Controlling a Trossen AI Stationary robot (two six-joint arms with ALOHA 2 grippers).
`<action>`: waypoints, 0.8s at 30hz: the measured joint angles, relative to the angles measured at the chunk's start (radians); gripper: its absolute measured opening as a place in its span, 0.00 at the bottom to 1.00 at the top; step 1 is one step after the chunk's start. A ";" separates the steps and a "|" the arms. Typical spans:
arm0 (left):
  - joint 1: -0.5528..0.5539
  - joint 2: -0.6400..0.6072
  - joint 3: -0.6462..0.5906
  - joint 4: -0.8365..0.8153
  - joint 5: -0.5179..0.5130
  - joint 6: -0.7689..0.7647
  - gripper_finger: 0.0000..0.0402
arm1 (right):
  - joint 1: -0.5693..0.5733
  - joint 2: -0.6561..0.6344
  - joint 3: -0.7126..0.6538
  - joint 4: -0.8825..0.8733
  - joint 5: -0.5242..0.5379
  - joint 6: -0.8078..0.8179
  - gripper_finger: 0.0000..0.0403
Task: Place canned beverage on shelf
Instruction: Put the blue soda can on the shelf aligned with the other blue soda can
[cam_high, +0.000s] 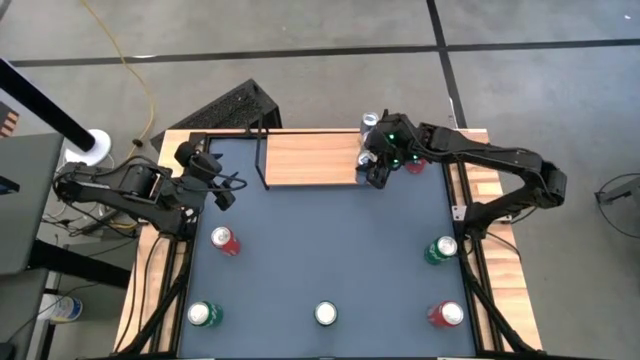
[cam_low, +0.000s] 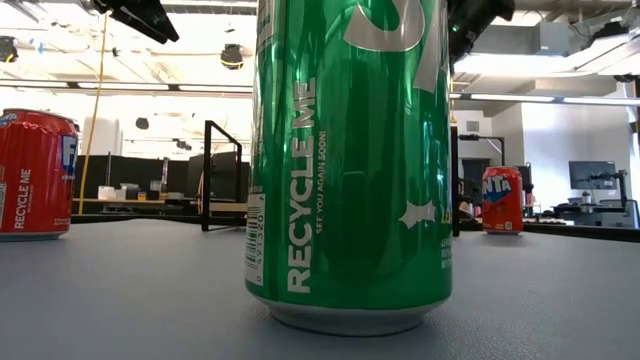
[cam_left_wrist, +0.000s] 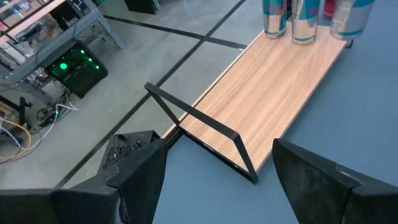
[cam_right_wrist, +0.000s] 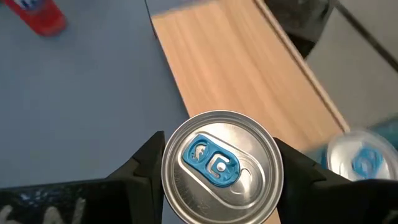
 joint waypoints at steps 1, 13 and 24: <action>0.000 0.000 0.000 0.000 0.000 0.000 0.69 | -0.007 -0.002 -0.006 -0.003 0.000 0.000 0.49; 0.000 0.000 0.000 0.000 -0.001 -0.001 0.69 | -0.060 0.006 -0.099 0.109 0.005 0.003 0.49; 0.000 0.000 0.000 0.000 -0.001 0.000 0.69 | -0.102 0.007 -0.127 0.123 0.005 0.006 0.49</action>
